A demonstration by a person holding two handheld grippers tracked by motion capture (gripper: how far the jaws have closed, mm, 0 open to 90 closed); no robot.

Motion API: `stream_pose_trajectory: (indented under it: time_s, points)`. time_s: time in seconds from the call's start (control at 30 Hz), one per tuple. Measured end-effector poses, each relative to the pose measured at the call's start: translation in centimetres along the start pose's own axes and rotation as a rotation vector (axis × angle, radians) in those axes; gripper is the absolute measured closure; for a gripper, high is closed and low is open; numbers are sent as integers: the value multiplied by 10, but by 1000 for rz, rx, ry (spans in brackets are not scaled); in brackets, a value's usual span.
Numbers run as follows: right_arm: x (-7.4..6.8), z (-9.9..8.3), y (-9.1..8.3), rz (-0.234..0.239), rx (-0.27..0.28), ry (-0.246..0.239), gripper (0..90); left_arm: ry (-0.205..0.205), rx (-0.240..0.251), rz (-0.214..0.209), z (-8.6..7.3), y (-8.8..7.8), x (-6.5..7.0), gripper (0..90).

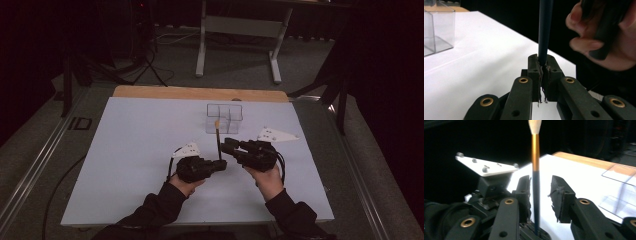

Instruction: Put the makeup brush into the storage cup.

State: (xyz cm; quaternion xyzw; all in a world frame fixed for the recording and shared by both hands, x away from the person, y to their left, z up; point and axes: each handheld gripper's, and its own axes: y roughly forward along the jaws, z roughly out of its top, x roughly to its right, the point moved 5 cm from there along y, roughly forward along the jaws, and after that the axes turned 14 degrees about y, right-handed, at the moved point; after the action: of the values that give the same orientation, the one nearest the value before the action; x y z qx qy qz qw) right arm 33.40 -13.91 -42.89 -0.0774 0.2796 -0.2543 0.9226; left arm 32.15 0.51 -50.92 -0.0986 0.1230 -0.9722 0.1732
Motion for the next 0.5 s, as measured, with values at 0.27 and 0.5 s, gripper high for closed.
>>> stream_pose_trajectory:
  time_s: [0.27, 0.5]
  points:
    - [-10, 13, -1, -121, -53, 4, 606, 10, -80, 29, -7, -1, -2, 858]
    - [-13, 16, 7, -190, -104, 67, 602, 4, -125, 34, -12, -1, -3, 858]
